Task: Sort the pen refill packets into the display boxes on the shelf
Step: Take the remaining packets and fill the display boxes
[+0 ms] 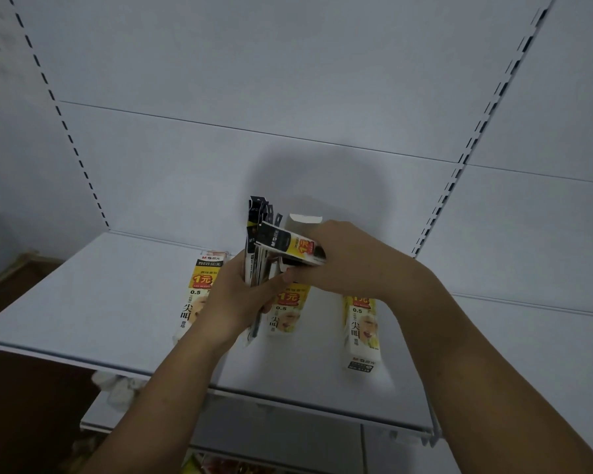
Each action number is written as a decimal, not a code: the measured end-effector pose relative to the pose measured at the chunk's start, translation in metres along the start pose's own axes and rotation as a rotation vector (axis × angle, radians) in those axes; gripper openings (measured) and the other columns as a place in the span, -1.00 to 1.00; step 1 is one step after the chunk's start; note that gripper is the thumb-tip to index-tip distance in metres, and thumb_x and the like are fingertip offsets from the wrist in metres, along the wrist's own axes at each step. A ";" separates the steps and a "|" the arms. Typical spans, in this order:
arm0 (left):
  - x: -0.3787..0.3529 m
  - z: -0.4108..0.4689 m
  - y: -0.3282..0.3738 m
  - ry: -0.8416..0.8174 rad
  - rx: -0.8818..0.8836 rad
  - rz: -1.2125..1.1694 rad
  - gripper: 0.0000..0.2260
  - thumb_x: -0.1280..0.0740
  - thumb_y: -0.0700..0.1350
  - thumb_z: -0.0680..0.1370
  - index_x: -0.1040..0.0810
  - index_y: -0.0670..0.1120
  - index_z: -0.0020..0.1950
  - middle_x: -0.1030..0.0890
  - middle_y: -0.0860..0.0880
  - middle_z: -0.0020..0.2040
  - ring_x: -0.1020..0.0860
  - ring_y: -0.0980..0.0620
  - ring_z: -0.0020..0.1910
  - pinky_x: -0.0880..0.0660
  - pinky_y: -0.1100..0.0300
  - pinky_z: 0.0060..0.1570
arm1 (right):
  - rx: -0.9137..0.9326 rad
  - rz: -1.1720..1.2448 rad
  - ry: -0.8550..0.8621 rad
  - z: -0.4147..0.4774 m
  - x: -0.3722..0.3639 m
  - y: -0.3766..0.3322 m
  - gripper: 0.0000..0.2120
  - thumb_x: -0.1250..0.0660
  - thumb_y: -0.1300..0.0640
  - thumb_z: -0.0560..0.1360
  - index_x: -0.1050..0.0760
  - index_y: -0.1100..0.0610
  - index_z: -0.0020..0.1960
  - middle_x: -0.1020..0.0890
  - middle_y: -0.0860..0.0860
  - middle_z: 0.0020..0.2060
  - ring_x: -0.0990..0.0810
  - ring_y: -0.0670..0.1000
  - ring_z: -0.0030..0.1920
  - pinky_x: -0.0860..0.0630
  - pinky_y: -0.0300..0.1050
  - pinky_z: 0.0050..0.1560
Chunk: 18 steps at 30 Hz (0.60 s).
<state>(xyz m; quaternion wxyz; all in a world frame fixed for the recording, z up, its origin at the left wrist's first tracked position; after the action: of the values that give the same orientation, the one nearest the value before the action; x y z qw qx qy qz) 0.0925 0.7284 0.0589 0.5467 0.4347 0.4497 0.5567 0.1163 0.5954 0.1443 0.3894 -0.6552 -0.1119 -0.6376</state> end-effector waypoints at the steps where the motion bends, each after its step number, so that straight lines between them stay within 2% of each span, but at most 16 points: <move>1: 0.000 0.001 0.001 0.002 0.000 -0.015 -0.89 -0.51 -0.15 0.55 -0.63 -0.09 0.02 -0.58 -0.01 -0.36 -0.50 0.02 -0.40 -0.47 0.19 -0.41 | -0.002 0.040 0.039 -0.001 0.004 0.000 -0.76 -0.48 -0.13 0.53 -0.56 -0.10 0.14 -0.62 -0.15 -0.17 -0.59 -0.21 -0.22 -0.48 -0.32 -0.25; 3: 0.000 0.001 0.001 -0.004 -0.003 -0.029 -0.90 -0.51 -0.17 0.55 -0.62 -0.06 0.00 -0.58 0.00 -0.36 -0.50 0.01 -0.40 -0.49 0.13 -0.39 | -0.036 0.142 0.136 -0.002 0.012 0.005 -0.92 -0.49 -0.04 0.54 -0.59 -0.13 -0.04 -0.60 -0.17 -0.30 -0.57 -0.22 -0.32 -0.42 -0.37 -0.31; 6: -0.002 0.001 0.001 -0.016 -0.005 -0.011 -0.87 -0.51 -0.19 0.55 -0.61 -0.01 -0.02 -0.60 0.02 -0.37 -0.50 0.03 -0.40 -0.50 0.15 -0.38 | -0.061 0.177 0.149 0.003 0.017 0.010 -0.78 -0.48 0.08 0.54 -0.57 -0.01 -0.26 -0.56 -0.13 -0.44 -0.51 -0.16 -0.44 -0.36 -0.31 -0.38; 8: -0.002 0.000 0.001 -0.015 -0.007 -0.004 -0.87 -0.51 -0.19 0.55 -0.60 -0.01 -0.02 -0.61 0.03 -0.37 -0.51 0.05 -0.40 -0.51 0.17 -0.38 | -0.065 0.126 0.100 0.006 0.018 0.007 -0.73 -0.46 0.10 0.55 -0.52 0.07 -0.30 -0.50 -0.08 -0.48 -0.45 -0.14 -0.48 -0.33 -0.28 -0.41; 12: -0.001 0.000 0.001 0.000 -0.019 0.014 -0.86 -0.51 -0.18 0.55 -0.60 0.02 -0.03 -0.60 0.00 -0.36 -0.51 0.03 -0.39 -0.51 0.16 -0.38 | -0.076 0.045 -0.033 0.009 0.015 0.000 -0.64 -0.42 0.12 0.58 -0.37 0.04 -0.34 -0.40 -0.08 -0.49 -0.39 -0.15 -0.55 -0.28 -0.30 -0.46; 18: 0.001 0.001 0.000 -0.005 -0.024 0.043 -0.86 -0.51 -0.15 0.56 -0.65 -0.05 0.10 -0.59 -0.02 -0.37 -0.50 0.01 -0.41 -0.50 0.16 -0.38 | -0.114 -0.112 -0.185 0.014 0.013 -0.007 -0.65 -0.47 -0.01 0.55 -0.41 0.08 -0.30 -0.44 -0.04 -0.41 -0.37 -0.11 -0.49 -0.28 -0.26 -0.42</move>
<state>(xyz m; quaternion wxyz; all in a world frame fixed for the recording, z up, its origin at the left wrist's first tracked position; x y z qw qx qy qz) 0.0933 0.7296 0.0593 0.5411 0.4390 0.4323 0.5724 0.1244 0.6049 0.1607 0.3032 -0.7252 -0.1473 -0.6003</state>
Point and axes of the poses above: each hand's wrist, its own z-axis towards the middle knuckle, its own x-axis out of the back of the hand, y = z × x, the point moved 8 cm from there along z, towards the middle knuckle
